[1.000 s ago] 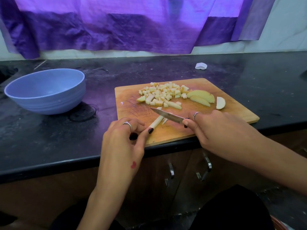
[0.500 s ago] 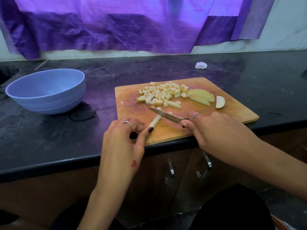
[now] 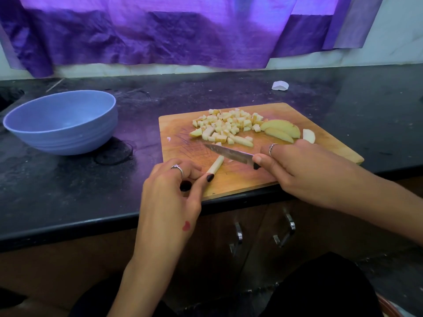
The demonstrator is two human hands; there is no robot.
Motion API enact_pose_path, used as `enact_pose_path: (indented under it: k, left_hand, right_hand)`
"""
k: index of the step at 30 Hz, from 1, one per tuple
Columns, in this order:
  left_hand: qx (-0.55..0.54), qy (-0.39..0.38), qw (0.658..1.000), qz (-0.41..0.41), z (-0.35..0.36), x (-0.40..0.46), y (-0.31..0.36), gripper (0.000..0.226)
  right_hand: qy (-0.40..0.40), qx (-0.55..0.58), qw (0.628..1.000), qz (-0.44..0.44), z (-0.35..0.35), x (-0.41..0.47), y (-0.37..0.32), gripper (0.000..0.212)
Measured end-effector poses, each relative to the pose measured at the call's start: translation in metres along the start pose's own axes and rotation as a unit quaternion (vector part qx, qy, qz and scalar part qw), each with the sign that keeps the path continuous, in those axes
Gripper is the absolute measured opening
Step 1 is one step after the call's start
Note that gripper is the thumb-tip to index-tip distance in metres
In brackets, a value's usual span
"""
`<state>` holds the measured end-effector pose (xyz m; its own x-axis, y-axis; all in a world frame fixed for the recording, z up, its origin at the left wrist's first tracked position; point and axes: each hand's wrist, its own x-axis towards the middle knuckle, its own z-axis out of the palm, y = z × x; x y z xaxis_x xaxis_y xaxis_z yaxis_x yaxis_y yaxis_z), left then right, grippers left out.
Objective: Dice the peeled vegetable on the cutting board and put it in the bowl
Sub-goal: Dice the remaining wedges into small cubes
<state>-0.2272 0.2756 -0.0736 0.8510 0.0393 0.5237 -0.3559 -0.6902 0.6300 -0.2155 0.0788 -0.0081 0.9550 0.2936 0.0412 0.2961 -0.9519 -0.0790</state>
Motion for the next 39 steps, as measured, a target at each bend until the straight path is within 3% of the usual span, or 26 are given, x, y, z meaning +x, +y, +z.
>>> enact_pose_path:
  k: [8,13,16,21,26,32,39]
  left_hand:
    - [-0.010,0.001,1.000,-0.003,0.001,0.000,0.000,0.007]
    - [-0.007,0.001,1.000,-0.006,0.000,0.000,0.001,0.008]
    - [-0.005,0.002,1.000,-0.006,0.001,0.000,0.001,0.011]
    - [-0.004,0.003,1.000,-0.009,0.001,0.000,0.001,0.010]
    - [-0.008,0.000,1.000,-0.004,0.001,0.000,0.002,0.008]
    - [-0.002,-0.003,1.000,-0.004,0.000,0.000,0.001,0.005]
    - [-0.003,0.002,1.000,0.000,0.001,0.001,0.001,0.007]
  right_hand:
    - [-0.061,-0.027,0.998,0.000,-0.001,0.001,-0.008,0.038]
    - [0.039,-0.141,0.989,0.001,0.007,-0.007,-0.004,0.050]
    - [0.036,-0.101,0.994,-0.001,0.010,-0.011,-0.004,0.056]
    - [0.015,-0.062,0.998,-0.008,0.010,-0.012,-0.010,0.037]
    - [-0.053,-0.044,0.998,0.002,-0.004,-0.004,-0.014,0.037]
    - [0.033,-0.115,0.992,0.027,0.000,-0.009,-0.007,0.047]
    - [0.013,-0.039,0.999,-0.003,0.007,-0.013,-0.011,0.039]
